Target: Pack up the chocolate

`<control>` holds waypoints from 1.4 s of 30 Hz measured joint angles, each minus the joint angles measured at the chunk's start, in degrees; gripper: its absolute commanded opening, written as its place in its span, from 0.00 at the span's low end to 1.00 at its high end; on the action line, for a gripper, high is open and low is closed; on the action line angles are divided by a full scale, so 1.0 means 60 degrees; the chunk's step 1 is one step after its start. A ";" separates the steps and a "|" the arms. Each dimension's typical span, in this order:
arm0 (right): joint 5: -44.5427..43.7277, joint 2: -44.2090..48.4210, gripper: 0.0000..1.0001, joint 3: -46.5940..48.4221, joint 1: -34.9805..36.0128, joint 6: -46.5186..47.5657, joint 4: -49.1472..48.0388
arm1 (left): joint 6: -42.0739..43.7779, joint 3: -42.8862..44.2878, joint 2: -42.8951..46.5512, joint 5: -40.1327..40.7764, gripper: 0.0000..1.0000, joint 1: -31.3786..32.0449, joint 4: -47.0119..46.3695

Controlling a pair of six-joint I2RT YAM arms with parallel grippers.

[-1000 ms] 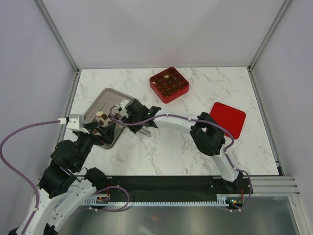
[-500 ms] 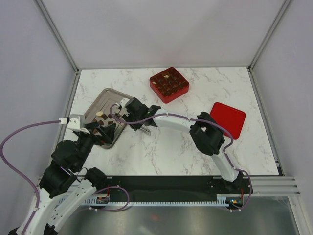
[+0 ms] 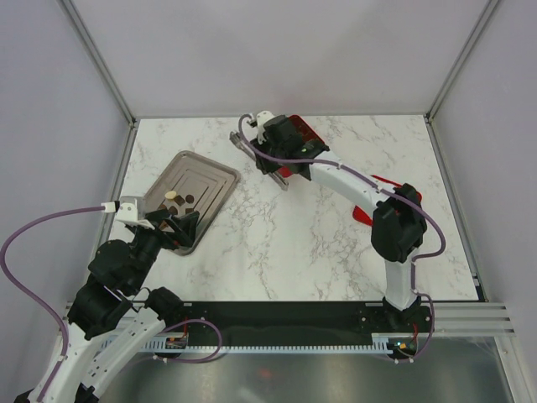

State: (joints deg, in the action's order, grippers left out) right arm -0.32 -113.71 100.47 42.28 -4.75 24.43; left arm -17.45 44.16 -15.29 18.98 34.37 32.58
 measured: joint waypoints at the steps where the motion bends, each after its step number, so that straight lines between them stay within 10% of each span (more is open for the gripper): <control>1: -0.0098 0.0098 0.35 0.0000 -0.0233 -0.0029 0.0022 | 0.0000 0.0000 0.0000 -0.0004 1.00 0.0000 0.0000; 12: -0.1024 0.0193 0.37 -0.0007 -0.2197 -0.0106 0.0656 | 0.0000 0.0000 0.0000 -0.0004 1.00 0.0000 0.0000; 42: -0.0845 -0.0747 0.49 0.0098 -0.2463 -0.0342 0.0871 | 0.0000 -0.0018 -0.0015 0.0000 1.00 0.0000 0.0000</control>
State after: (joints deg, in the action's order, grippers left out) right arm -5.39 -118.19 101.06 27.51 -6.81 29.65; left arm -17.45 44.05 -15.38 18.98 34.37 32.58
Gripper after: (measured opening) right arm 0.482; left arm 0.993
